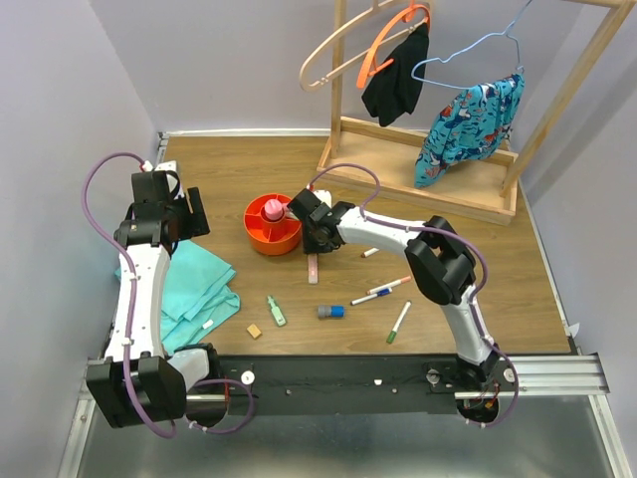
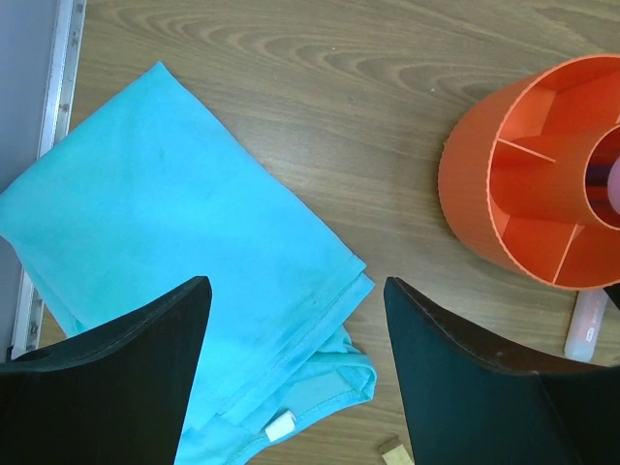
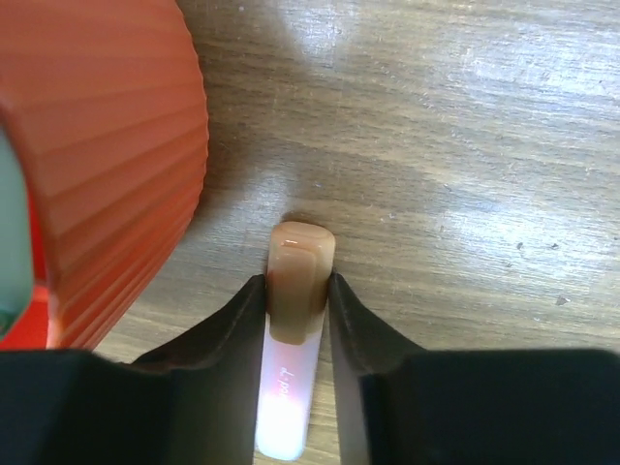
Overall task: Sort the stationery into containers
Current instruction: Pick up the pen from the center of the board, then place the pen in the storage box.
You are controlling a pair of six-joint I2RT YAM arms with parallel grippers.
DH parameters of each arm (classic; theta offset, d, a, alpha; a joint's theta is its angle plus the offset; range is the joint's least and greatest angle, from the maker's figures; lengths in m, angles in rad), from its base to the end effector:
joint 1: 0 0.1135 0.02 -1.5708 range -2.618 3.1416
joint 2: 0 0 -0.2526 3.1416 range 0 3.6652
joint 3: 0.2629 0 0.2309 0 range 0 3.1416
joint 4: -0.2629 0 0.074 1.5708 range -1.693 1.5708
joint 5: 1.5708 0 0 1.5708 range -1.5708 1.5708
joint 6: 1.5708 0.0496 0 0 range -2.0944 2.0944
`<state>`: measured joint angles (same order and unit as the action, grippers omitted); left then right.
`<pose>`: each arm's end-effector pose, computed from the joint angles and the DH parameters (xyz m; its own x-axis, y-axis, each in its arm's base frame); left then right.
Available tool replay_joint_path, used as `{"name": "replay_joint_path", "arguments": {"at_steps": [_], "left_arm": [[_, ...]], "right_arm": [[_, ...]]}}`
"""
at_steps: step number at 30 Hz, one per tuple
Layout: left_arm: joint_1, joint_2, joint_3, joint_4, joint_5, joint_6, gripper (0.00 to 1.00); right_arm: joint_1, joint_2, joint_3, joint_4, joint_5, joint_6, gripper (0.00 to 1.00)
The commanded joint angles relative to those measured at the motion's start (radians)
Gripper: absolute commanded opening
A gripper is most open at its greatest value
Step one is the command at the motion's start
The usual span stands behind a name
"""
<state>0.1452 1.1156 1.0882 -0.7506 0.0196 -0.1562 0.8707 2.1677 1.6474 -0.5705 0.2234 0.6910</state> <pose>0.2193 0.0311 0.3075 -0.6657 -0.2545 -0.7015 -0.2373 0.9634 -0.1244 0.2930 0.3308 0.1551 -0.8737 -0.0725 -0.4811 -0.1597 0.9768 0.1429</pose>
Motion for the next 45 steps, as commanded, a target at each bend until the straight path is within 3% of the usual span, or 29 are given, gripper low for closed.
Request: {"name": "replay_joint_path", "arguments": {"at_steps": [1,6,7,10,14,17,21,25,30,39,45], "left_arm": [[0.013,0.012,0.03,-0.016,0.039,0.035,0.81],[0.013,0.016,0.018,-0.013,0.077,0.032,0.81],[0.013,0.016,0.013,-0.012,0.085,0.032,0.81],[0.013,0.015,0.003,-0.001,0.115,0.024,0.81],[0.011,0.006,-0.016,0.028,0.212,0.038,0.8],[0.01,0.006,-0.027,0.051,0.273,0.058,0.79],[0.007,0.023,-0.022,0.068,0.306,0.064,0.79],[0.004,0.041,-0.005,0.091,0.339,0.058,0.79],[-0.013,0.05,-0.002,0.112,0.367,0.066,0.79],[-0.016,0.114,-0.017,0.174,0.47,0.008,0.8],[-0.016,0.18,0.013,0.186,0.516,-0.006,0.8]], "right_arm": [[0.007,-0.018,-0.017,-0.008,0.08,-0.025,0.32],[0.008,-0.189,-0.122,-0.034,0.08,-0.071,0.21],[0.008,-0.253,-0.135,-0.029,0.067,-0.105,0.13],[0.008,-0.334,-0.153,-0.006,0.008,-0.16,0.01],[0.008,-0.442,-0.175,0.084,-0.087,-0.257,0.01],[0.008,-0.473,-0.187,0.193,-0.114,-0.338,0.01],[0.008,-0.563,-0.32,0.621,-0.145,-0.502,0.01],[0.005,-0.508,-0.353,0.877,-0.108,-0.631,0.01],[0.005,-0.424,-0.362,1.185,-0.108,-0.674,0.01],[-0.025,-0.252,-0.385,1.5,-0.114,-0.659,0.01],[-0.062,-0.157,-0.365,1.609,-0.102,-0.621,0.01]]}}
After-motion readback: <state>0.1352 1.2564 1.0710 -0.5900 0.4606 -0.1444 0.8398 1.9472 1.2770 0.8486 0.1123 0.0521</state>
